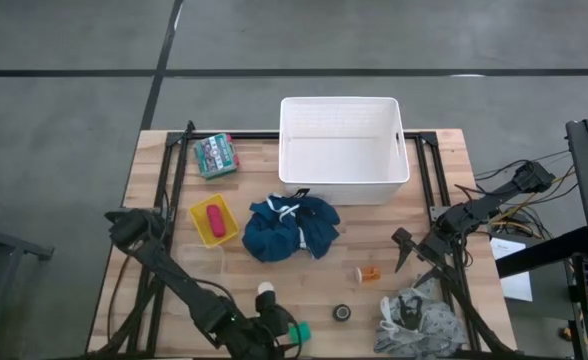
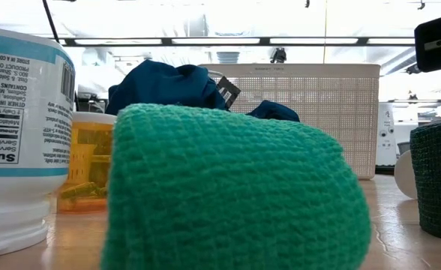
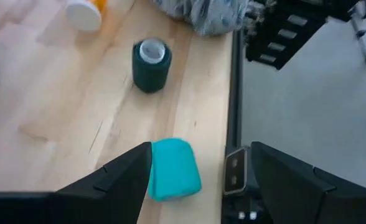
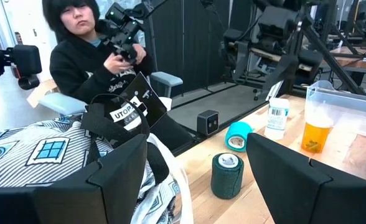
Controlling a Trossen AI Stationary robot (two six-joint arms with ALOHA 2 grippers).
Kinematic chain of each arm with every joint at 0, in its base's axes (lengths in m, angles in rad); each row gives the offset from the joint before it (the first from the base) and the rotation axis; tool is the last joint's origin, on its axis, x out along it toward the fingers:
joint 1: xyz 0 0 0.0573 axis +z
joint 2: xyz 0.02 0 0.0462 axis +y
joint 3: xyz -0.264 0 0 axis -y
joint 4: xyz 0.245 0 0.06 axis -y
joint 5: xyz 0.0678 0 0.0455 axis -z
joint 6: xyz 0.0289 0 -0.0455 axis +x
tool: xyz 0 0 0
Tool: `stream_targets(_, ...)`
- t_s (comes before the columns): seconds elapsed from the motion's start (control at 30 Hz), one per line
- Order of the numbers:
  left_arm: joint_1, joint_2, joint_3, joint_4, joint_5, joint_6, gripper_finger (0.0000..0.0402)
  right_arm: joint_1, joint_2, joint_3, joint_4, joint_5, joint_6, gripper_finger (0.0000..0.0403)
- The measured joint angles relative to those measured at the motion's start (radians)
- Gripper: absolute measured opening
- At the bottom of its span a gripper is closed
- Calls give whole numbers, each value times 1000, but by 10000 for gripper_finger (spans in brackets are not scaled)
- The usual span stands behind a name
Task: Pick & place medical supplies in basket/bin
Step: Put the blue bandage into the yellow bin
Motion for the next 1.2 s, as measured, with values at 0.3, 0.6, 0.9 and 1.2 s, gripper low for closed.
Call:
stream_targets(0.3,1,65,8,69,24,6,277,0,0,0,0,0,0,272)
stream_targets(0.6,4,131,8,195,9,58,277,0,0,0,0,0,0,272)
stream_targets(0.9,17,170,4,213,4,54,278,0,-1,0,0,0,0,272)
stream_targets(1.2,33,179,0,159,21,55,277,0,-1,0,0,0,0,272)
